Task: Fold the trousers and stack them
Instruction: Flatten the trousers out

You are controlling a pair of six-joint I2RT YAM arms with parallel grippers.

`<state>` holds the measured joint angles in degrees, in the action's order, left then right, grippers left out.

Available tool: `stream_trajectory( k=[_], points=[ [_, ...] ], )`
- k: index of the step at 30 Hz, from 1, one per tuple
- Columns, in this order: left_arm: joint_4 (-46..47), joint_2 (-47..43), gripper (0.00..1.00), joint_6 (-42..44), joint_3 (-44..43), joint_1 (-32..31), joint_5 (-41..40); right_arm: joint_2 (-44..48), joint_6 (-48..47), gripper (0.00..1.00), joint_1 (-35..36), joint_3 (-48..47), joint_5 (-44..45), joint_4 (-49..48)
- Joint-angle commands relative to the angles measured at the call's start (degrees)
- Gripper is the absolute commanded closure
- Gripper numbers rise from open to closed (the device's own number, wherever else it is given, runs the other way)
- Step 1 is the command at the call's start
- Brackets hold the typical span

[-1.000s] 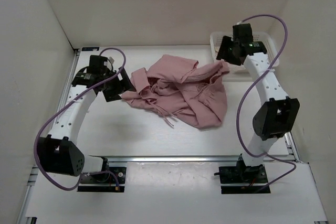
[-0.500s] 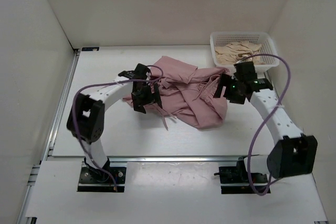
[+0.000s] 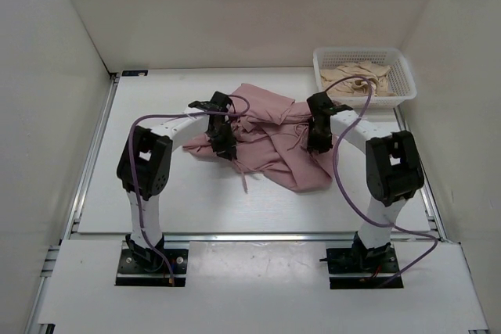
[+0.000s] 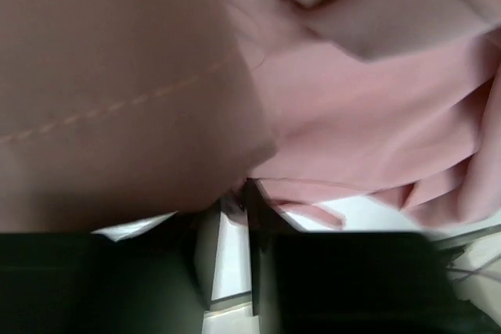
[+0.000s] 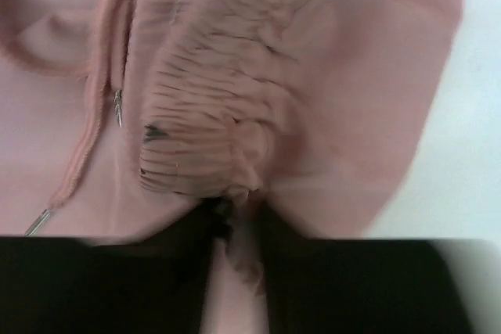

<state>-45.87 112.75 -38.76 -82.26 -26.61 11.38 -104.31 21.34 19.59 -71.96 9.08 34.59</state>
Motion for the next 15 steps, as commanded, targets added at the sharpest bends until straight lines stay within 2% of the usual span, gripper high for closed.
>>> stream_trajectory(
  k=[1, 2, 5, 8, 11, 15],
  points=[
    [1.0, -1.0, 0.84, 0.1, -2.2, 0.9, -1.0, 2.5, 1.9, 0.95, 0.6, -2.8, 7.1, -1.1],
    [1.0, -1.6, 0.90, 0.7, -2.2, 1.6, -1.0, 3.5, 1.9, 1.00, 0.6, -2.8, 7.1, -1.1],
    [1.0, -3.1, 0.90, 2.4, -1.6, 4.1, -1.0, 7.9, 2.4, 1.00, 0.6, -2.8, 7.6, 0.0],
    [-0.8, -7.5, 0.90, 4.0, -2.5, 7.0, -1.7, 11.7, 1.9, 1.00, 0.6, -6.9, 7.6, 1.9],
    [-5.2, -12.6, 0.90, 4.8, -8.2, 9.8, -2.9, 14.2, 1.2, 1.00, -0.1, -14.8, 7.6, 4.4],
    [-13.4, -16.8, 0.90, 8.6, -24.7, 15.7, -4.2, 17.5, 1.2, 1.00, -1.3, -27.0, 7.6, 7.3]
  ],
)
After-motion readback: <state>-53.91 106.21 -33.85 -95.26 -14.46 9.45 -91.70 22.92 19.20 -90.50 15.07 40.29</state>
